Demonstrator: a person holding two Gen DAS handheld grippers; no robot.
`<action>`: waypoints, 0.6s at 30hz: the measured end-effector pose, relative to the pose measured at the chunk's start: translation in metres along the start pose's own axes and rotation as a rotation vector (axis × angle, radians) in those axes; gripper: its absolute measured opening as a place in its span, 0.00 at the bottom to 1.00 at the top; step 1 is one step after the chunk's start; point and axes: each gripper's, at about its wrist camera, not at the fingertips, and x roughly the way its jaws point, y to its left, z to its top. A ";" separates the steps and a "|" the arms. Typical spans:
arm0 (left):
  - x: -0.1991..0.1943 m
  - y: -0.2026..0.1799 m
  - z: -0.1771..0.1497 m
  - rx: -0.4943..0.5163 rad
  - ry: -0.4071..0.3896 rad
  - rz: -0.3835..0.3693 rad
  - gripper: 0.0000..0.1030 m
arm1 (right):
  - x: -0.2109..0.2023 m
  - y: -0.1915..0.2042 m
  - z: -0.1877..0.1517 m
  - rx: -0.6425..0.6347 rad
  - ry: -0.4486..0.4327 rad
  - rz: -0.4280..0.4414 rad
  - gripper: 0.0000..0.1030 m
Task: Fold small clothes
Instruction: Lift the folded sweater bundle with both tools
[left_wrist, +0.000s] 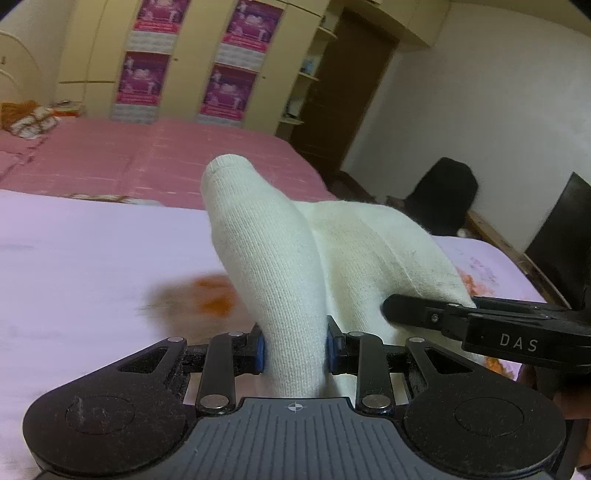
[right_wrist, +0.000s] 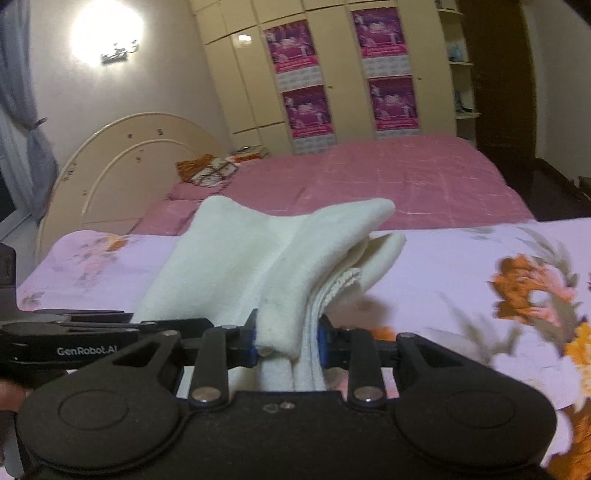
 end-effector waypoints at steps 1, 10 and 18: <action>-0.010 0.010 0.000 -0.002 0.000 0.011 0.29 | 0.004 0.012 0.001 -0.003 0.002 0.011 0.27; -0.072 0.099 -0.015 -0.010 0.028 0.099 0.29 | 0.043 0.106 -0.010 0.000 0.034 0.101 0.27; -0.086 0.154 -0.041 -0.067 0.052 0.120 0.29 | 0.077 0.153 -0.034 0.015 0.104 0.158 0.27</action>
